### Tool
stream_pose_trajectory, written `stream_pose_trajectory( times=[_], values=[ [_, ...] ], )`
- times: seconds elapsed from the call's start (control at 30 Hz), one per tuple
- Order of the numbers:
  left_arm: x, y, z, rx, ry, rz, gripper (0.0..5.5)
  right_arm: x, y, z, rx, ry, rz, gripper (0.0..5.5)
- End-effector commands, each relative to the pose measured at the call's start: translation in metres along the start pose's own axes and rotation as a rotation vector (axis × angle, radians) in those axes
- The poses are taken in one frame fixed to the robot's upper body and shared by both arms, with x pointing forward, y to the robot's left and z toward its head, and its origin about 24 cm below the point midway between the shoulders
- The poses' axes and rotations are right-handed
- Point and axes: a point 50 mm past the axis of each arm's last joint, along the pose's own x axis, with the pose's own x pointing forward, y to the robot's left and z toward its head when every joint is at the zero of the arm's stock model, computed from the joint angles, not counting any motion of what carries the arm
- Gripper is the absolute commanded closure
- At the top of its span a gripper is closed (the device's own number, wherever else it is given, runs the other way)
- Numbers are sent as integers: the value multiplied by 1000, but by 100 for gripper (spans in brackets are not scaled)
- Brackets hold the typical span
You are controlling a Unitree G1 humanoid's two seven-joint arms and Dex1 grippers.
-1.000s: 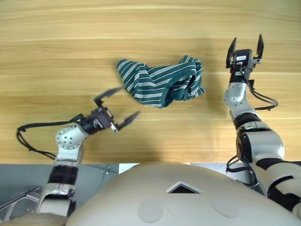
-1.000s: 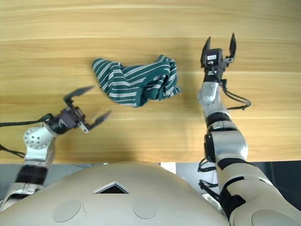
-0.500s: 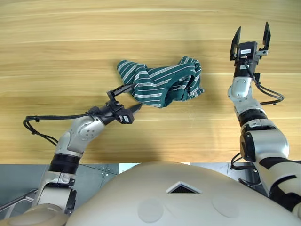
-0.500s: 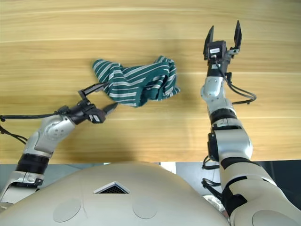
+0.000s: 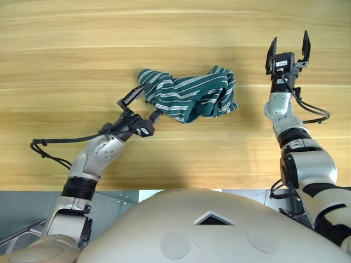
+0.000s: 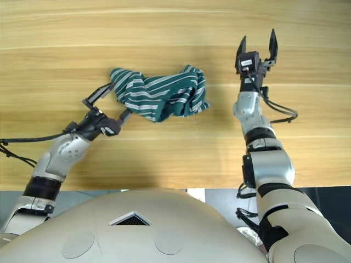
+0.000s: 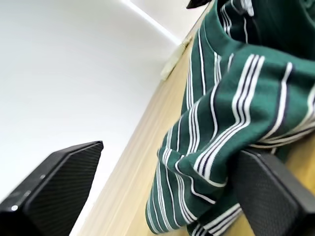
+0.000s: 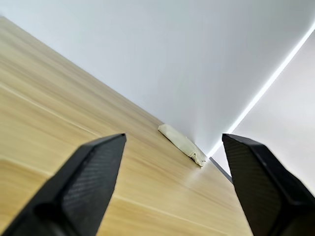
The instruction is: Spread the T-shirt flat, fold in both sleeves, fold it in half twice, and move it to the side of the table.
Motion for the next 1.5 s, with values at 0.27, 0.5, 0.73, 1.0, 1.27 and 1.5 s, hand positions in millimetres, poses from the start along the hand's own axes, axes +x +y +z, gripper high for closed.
stream_pose_trajectory(
  times=[0.27,0.5,0.73,1.0,1.27,1.5],
  values=[
    [1,-11,-19,-33,83,-41,205,1,7,2,-1,9,9,192],
    [-4,-20,-28,-34,132,-110,302,0,9,2,2,13,9,192],
    [-3,-14,-26,-34,95,-37,394,-1,9,1,-1,14,10,192],
    [-4,3,-33,-27,107,61,518,-14,4,0,-26,-80,144,192],
    [-1,13,-46,-25,123,54,548,-50,-29,6,58,-241,374,192],
    [-1,26,-54,-36,142,148,548,-78,-21,7,43,-212,602,192]
  ],
)
